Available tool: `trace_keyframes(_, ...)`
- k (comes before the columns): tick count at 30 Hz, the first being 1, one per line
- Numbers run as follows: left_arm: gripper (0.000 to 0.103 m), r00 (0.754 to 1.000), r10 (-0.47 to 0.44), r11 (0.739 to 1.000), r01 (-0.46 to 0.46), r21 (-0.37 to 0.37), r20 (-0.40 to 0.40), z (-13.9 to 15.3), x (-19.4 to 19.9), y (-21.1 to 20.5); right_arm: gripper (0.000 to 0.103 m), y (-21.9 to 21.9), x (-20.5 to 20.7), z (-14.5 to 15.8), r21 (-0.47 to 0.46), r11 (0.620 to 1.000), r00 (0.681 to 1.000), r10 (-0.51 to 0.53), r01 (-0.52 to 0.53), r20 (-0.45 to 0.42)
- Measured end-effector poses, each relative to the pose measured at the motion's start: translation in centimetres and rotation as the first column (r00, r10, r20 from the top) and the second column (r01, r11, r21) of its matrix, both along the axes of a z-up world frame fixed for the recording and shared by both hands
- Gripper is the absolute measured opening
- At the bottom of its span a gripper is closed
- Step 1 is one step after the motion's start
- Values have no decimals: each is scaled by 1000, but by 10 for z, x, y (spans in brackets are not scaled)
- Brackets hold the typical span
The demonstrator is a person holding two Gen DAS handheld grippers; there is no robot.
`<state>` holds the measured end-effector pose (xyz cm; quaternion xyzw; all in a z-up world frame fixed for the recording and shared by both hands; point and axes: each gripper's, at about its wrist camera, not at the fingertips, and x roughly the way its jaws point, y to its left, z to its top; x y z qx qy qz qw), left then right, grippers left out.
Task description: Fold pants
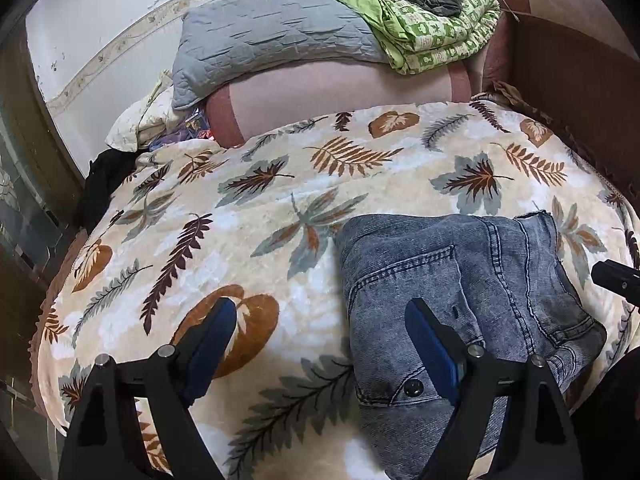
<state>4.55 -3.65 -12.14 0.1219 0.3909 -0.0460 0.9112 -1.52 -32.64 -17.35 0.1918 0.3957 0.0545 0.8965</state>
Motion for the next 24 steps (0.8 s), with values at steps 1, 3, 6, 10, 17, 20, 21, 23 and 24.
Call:
trace_keyframes(1, 86, 1000, -1, 1000, 1, 1, 0, 0, 0, 0, 67, -1, 0, -1, 3, 1000, 1000, -2, 2, -2)
trace_keyframes(3, 86, 1000, -3, 1000, 3, 2, -6, -1, 1, 0, 67, -2, 0, -2, 7, 1000, 1000, -3, 3, -8)
trace_keyframes(6, 86, 1000, -3, 1000, 3, 4, -6, 0, 1, 0, 67, -2, 0, -4, 13, 1000, 1000, -3, 3, -10)
trace_keyframes(10, 86, 1000, 1, 1000, -1, 2, -5, 1, 1, 1, 67, -1, 0, -5, 15, 1000, 1000, 1, -1, -11)
trace_keyframes(17, 86, 1000, 3, 1000, -2, 8, -11, -2, 2, 0, 67, -5, 1, -12, 30, 1000, 1000, -4, 5, -20)
trace_keyframes(20, 86, 1000, 1, 1000, -1, 11, -12, -2, 2, -1, 67, -6, 2, -14, 37, 999, 1000, -9, 10, -21)
trace_keyframes(21, 87, 1000, 2, 1000, -1, 12, -12, -2, 3, -1, 67, -7, 2, -14, 38, 999, 1000, -9, 10, -22)
trace_keyframes(23, 87, 1000, 1, 1000, -1, 11, -15, -3, 3, -1, 67, -7, 2, -15, 38, 999, 1000, -8, 9, -22)
trace_keyframes(24, 87, 1000, 2, 1000, -1, 11, -16, -3, 3, -1, 67, -7, 2, -15, 38, 999, 1000, -7, 8, -22)
